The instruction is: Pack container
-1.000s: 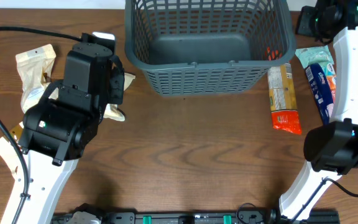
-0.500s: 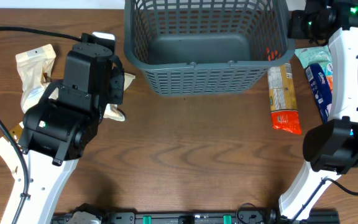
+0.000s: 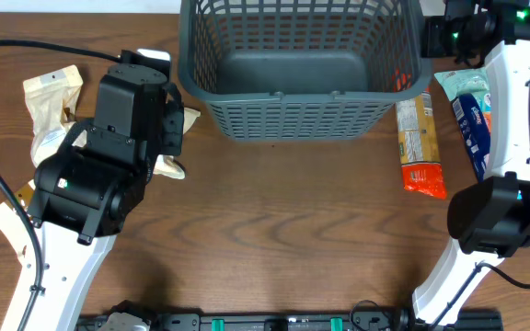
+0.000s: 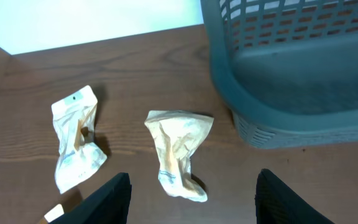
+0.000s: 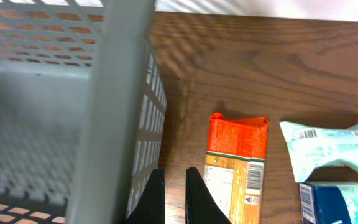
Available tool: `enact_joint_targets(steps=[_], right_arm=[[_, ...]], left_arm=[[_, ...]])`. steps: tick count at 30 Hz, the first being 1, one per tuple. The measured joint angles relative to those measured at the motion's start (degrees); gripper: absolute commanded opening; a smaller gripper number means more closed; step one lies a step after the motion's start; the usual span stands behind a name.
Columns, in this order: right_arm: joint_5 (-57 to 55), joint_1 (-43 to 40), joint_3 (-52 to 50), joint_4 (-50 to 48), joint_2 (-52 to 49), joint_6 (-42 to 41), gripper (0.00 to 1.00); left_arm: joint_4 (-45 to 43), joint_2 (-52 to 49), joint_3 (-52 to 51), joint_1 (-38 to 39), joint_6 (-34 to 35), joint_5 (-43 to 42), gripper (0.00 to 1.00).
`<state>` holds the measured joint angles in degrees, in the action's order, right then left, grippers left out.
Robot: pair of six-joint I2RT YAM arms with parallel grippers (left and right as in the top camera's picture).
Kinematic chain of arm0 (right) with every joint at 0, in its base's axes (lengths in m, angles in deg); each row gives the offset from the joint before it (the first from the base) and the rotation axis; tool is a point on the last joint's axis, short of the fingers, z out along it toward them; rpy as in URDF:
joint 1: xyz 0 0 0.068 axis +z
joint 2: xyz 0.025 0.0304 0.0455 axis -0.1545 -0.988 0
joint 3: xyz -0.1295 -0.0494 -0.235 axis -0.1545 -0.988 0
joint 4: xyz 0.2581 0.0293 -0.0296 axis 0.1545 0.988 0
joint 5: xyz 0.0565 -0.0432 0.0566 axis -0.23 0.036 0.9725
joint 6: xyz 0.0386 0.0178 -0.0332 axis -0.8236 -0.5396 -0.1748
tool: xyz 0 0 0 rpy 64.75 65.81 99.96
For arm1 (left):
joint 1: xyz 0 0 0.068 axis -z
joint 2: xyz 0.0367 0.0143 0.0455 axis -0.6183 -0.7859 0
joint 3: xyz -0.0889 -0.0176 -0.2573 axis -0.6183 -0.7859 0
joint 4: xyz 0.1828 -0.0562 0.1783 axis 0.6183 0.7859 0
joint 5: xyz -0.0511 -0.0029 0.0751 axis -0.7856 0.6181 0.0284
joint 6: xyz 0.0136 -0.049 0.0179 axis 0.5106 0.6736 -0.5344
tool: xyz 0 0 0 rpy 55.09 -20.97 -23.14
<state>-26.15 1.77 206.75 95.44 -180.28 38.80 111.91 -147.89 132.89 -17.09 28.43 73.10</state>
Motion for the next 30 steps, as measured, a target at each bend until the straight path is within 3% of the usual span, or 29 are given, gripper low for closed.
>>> enact_joint_targets(steps=[28,30], right_arm=[[1.97,3.30,0.00,-0.79,0.02,4.24,0.01],[1.97,3.32,0.00,-0.83,0.02,4.31,0.05]], left_arm=[[0.37,0.00,0.00,0.00,0.00,0.00,0.53],[0.37,0.00,0.00,0.00,0.00,0.00,0.53]])
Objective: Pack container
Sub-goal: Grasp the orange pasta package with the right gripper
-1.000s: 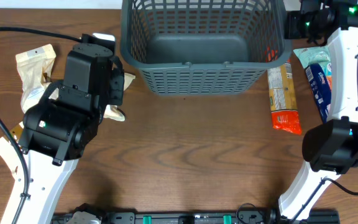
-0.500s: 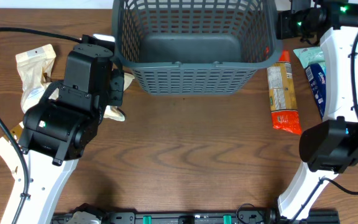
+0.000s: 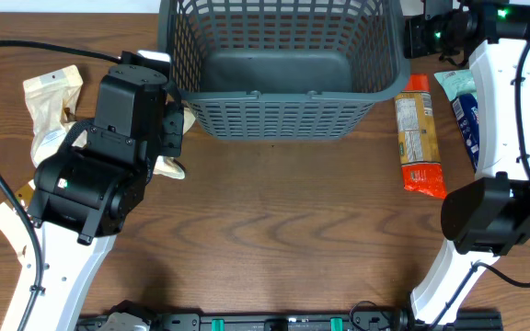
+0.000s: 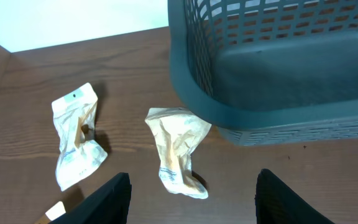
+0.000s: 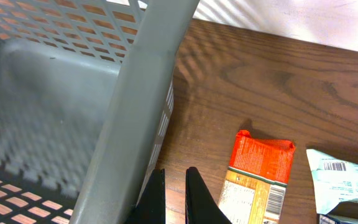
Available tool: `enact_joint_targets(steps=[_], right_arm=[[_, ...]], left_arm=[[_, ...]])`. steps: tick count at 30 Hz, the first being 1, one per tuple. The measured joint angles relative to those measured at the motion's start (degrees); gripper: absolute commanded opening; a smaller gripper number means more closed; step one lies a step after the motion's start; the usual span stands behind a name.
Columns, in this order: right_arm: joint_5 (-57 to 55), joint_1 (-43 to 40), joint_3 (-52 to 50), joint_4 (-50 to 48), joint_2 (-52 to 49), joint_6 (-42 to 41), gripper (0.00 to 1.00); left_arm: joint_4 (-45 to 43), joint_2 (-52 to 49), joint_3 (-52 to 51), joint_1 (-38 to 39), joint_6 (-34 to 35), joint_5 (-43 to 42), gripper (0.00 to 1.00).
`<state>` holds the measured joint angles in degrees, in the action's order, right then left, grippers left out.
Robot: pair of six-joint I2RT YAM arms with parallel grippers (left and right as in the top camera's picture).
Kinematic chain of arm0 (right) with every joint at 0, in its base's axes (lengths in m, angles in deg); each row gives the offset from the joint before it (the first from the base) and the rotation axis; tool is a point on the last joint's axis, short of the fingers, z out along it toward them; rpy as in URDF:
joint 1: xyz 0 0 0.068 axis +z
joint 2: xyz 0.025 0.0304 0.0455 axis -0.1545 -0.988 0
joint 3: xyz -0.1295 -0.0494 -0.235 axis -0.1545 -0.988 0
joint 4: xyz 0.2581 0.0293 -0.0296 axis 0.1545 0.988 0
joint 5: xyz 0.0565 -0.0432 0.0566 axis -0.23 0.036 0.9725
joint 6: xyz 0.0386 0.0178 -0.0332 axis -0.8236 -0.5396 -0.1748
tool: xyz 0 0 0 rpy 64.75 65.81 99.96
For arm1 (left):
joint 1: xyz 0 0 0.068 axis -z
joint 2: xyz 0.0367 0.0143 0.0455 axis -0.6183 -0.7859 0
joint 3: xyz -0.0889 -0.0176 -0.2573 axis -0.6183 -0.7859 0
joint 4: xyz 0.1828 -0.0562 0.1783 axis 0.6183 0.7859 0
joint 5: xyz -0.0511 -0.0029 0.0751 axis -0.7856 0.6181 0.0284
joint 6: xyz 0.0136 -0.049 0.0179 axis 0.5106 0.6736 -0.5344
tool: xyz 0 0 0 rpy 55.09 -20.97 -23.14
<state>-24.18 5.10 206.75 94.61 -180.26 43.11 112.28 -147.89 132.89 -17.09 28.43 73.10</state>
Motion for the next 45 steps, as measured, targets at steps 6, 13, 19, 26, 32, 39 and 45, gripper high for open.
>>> enact_joint_targets(steps=[6,13,19,26,32,39,45], right_arm=[[-4.68,0.31,0.00,-1.92,-0.02,-3.65,0.16],[-15.72,-0.07,0.02,-2.29,0.00,-9.25,0.53],[-19.41,-3.15,3.76,4.68,0.20,-10.86,0.65],[-20.39,-7.52,5.70,15.41,3.15,-12.59,0.68],[-18.97,-8.52,-6.36,12.70,4.09,-13.90,0.74],[-15.10,-8.50,-24.79,2.73,3.37,-12.35,0.75],[-13.73,-8.50,-32.98,-4.31,3.37,-8.92,0.76]], left_arm=[[0.00,0.00,0.00,0.00,0.00,0.00,0.53],[0.02,0.00,0.00,-0.83,0.35,0.00,0.68],[2.03,0.17,0.02,-8.04,3.85,-0.02,0.71],[3.82,1.53,0.02,-19.41,8.61,0.02,0.79],[4.94,2.47,0.07,-25.44,9.49,-1.49,0.81],[6.21,2.45,0.09,-25.94,9.14,-4.42,0.81],[7.80,2.45,0.11,-25.94,9.03,-5.20,0.81]])
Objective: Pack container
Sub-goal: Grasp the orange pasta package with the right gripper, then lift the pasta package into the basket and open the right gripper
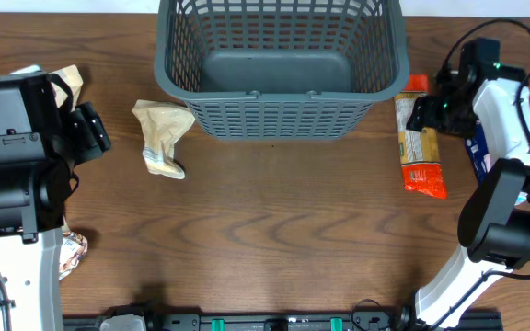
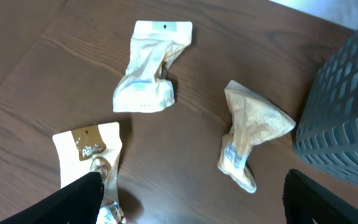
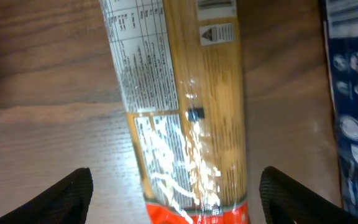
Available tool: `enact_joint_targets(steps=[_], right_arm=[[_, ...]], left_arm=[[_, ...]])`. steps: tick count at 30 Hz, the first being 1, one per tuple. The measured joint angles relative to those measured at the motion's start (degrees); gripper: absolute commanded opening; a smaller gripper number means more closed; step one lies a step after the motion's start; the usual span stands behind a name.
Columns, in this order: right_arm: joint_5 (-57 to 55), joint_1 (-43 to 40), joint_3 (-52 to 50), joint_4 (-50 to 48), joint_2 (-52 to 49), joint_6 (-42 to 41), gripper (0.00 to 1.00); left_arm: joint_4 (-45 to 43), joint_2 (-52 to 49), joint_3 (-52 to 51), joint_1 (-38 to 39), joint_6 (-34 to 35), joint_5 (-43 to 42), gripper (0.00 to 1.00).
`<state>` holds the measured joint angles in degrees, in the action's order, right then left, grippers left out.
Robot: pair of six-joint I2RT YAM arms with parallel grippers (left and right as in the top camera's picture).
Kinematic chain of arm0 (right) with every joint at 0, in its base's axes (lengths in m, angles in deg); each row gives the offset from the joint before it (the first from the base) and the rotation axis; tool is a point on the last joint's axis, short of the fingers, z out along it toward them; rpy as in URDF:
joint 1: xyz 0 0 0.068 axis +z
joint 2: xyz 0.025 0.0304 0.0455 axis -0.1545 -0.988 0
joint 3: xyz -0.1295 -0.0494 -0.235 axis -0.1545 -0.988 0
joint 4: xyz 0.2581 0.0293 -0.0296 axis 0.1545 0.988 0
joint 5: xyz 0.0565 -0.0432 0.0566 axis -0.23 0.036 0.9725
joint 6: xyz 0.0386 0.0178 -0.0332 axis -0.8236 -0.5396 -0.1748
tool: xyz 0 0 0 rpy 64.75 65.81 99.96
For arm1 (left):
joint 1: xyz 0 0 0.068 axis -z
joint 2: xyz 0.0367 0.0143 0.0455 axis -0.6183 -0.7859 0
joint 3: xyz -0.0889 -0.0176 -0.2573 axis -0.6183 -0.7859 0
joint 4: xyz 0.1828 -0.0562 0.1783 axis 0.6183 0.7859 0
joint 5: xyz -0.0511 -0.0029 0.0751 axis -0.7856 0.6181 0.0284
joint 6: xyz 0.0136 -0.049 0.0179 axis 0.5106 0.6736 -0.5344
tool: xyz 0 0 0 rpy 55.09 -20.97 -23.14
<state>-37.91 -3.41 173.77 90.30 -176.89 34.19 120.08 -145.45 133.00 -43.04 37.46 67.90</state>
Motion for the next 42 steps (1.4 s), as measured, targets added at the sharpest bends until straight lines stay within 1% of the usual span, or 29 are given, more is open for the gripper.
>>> enact_joint_targets(steps=[4,9,12,17,26,29,30,31,32,33,34,35,36,42], right_arm=[[0.33,0.00,-2.12,-4.39,0.00,3.89,0.78],[0.74,0.00,-3.80,-9.53,0.00,9.33,0.84],[1.01,0.00,-4.48,-12.11,0.00,10.86,0.84],[1.51,0.00,-4.66,-13.33,-0.76,11.76,0.84],[1.57,-0.02,-4.70,-14.40,-7.63,11.72,0.83],[0.96,0.00,-4.68,-14.71,-8.17,11.69,0.81],[0.90,0.00,-4.68,-14.78,-8.20,11.69,0.79],[0.90,-0.02,-4.68,-14.82,-8.20,11.72,0.74],[0.87,-0.02,-4.68,-14.84,-8.20,11.82,0.64],[0.90,-0.02,-4.68,-14.88,-8.20,11.85,0.51],[0.94,-0.02,-4.68,-14.93,-8.20,11.80,0.20],[0.83,-0.02,-4.63,-14.99,-8.20,11.85,0.07],[0.83,-0.02,-4.55,-14.97,-8.17,11.72,0.01],[2.25,-0.02,-3.67,-14.69,-6.88,10.73,0.01]], left_arm=[[0.13,0.00,0.00,0.00,0.00,-0.42,0.81],[0.33,0.00,0.00,0.00,-0.24,-1.29,0.81],[0.39,0.00,0.00,0.00,-0.28,-1.62,0.81],[0.57,0.00,0.00,0.00,-0.42,-2.34,0.81],[0.72,0.00,0.00,0.00,-0.42,-2.40,0.81],[0.74,0.00,0.00,0.00,-0.42,-2.54,0.81],[0.74,0.00,0.00,0.00,-0.42,-2.54,0.81],[0.74,0.00,0.00,0.00,-0.42,-2.54,0.81],[0.74,0.00,0.00,0.00,-0.42,-2.54,0.81],[0.74,0.00,0.00,0.00,-0.42,-2.54,0.81],[0.74,0.00,0.00,0.00,-0.42,-2.56,0.81],[0.74,0.00,0.00,0.00,-0.44,-2.54,0.81],[0.74,0.00,0.00,0.00,-0.44,-2.54,0.81],[0.74,0.00,0.00,0.00,-0.44,-2.56,0.81]])
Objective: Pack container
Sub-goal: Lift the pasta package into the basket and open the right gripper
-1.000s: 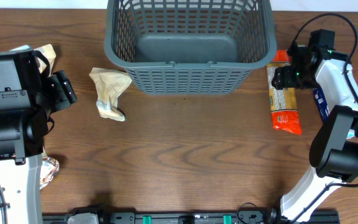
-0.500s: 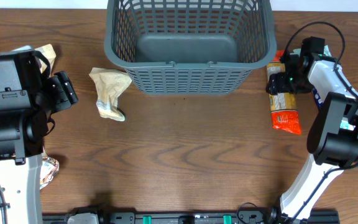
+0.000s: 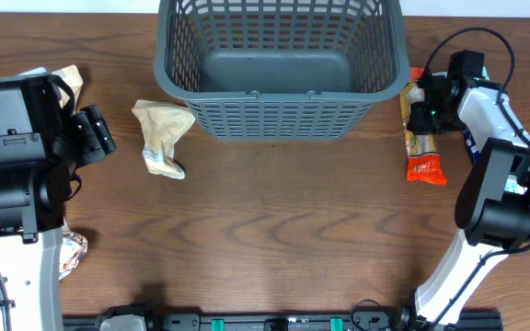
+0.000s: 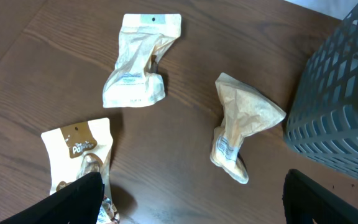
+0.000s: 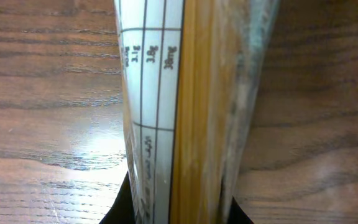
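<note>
The grey mesh basket [image 3: 279, 110] stands at the table's far middle, with nothing showing inside it. Right of it lies an orange-ended pasta packet [image 3: 423, 164]; my right gripper [image 3: 423, 112] is shut on its upper part. Close up, the packet [image 5: 179, 93] fills the right wrist view, with that gripper [image 5: 176, 214] pinching it from both sides. My left gripper [image 4: 194, 205] hangs wide open above the table at the left. A crumpled beige bag [image 4: 241, 127] lies ahead of it, beside the basket [image 4: 344, 93].
A white pouch [image 4: 138, 62] and a brown-labelled snack pouch [image 4: 76, 152] lie left of the beige bag [image 3: 162, 136]. A blue packet [image 3: 469, 140] shows partly under the right arm. Arm cables loop over both table ends.
My right gripper was open above the flat pasta packet; now it is shut on the packet, which stands on its edge. The left arm has barely shifted and stays open.
My right gripper was first shut on the basket's right rim, and a second later the basket stood further left. Then that gripper was off the rim, open over the pasta packet, and the left arm had moved out to the left. Now the right gripper holds the packet.
</note>
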Available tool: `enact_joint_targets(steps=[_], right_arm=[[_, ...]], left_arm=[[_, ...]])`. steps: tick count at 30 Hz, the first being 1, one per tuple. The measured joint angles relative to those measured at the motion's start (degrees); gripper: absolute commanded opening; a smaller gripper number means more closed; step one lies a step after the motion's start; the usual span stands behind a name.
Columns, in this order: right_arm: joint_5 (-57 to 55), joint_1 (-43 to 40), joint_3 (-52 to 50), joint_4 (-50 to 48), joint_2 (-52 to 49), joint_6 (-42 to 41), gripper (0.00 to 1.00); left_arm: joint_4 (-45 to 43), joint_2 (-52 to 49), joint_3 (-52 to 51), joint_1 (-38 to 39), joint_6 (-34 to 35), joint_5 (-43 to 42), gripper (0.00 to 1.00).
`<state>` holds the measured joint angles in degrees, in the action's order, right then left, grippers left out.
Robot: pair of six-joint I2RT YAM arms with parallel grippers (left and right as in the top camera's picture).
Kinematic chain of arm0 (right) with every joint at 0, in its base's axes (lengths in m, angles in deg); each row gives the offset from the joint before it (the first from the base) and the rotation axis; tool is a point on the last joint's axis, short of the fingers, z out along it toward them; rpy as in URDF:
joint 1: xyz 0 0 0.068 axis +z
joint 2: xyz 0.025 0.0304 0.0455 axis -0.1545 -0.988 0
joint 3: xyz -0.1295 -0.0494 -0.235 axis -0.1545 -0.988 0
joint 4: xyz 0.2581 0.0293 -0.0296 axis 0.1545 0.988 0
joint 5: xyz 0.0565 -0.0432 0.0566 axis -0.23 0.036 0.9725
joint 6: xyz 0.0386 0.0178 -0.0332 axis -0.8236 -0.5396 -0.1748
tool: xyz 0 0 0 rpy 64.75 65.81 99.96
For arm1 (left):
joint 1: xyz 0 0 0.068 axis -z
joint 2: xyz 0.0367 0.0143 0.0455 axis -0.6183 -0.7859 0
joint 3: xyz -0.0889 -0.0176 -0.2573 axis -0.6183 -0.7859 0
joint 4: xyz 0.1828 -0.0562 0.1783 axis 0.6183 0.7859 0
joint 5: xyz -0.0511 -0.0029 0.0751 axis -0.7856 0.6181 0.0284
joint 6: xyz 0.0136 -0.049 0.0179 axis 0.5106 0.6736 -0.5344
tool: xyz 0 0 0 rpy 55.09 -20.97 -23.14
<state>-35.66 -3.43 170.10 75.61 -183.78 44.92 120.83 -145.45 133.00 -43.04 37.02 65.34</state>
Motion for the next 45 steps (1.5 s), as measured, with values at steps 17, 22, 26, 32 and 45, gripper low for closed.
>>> enact_joint_targets(steps=[17,22,26,32,45], right_arm=[[0.98,0.11,22.01,10.05,5.64,-3.10,0.01],[0.55,0.15,28.33,10.43,13.53,-3.17,0.01],[2.34,1.44,29.42,10.49,18.75,0.11,0.01],[5.51,9.55,29.42,10.80,23.63,11.54,0.01],[13.60,29.55,29.42,5.27,25.29,38.49,0.01]], left_arm=[[0.52,0.00,0.00,0.00,0.00,0.00,0.81],[0.83,0.00,0.00,0.00,-0.02,0.00,0.81],[0.85,0.00,0.00,0.00,-0.02,0.00,0.81],[1.09,0.00,0.00,0.00,-0.02,0.00,0.81],[3.41,0.00,0.00,0.00,-0.02,0.00,0.81]])
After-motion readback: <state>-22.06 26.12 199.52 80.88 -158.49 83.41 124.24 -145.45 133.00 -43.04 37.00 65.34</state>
